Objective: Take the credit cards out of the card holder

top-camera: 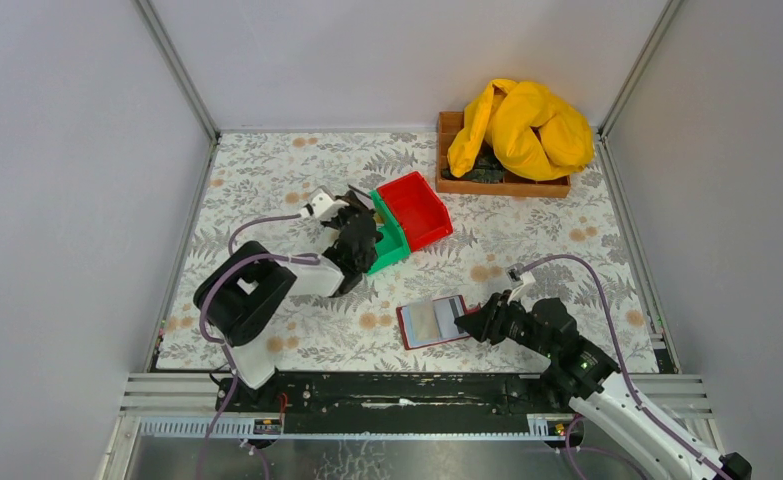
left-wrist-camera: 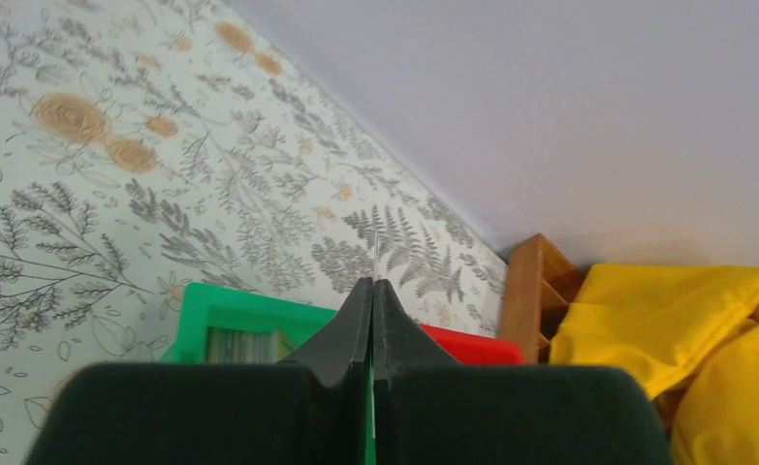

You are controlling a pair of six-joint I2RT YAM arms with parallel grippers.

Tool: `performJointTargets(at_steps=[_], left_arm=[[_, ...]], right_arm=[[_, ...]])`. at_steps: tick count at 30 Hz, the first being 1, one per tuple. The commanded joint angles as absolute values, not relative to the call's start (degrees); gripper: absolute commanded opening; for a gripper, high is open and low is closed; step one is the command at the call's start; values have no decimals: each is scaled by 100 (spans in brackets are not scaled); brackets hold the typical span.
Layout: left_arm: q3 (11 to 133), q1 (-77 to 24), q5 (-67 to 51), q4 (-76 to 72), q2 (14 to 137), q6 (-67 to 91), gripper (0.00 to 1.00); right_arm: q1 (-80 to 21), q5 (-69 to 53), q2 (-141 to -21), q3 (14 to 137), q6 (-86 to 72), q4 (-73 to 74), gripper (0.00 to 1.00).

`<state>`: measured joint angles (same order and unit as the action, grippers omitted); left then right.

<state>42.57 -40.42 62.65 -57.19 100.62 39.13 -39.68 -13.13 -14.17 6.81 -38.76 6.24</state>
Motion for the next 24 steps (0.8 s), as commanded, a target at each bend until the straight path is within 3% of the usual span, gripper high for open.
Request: performJointTargets(at_steps=[1, 7, 24], left_arm=[[4309, -3711, 5681, -4608, 10017, 5243, 0], [4362, -3525, 5083, -4375, 10071, 5542, 0], [4343, -3560, 5298, -4333, 10305, 5464, 0]], right_arm=[[-3941, -1450, -1424, 638, -3760, 163, 37], [-3946, -1441, -1416, 557, -3804, 107, 37], [-3946, -1459, -1169, 459, -3854, 287, 37]])
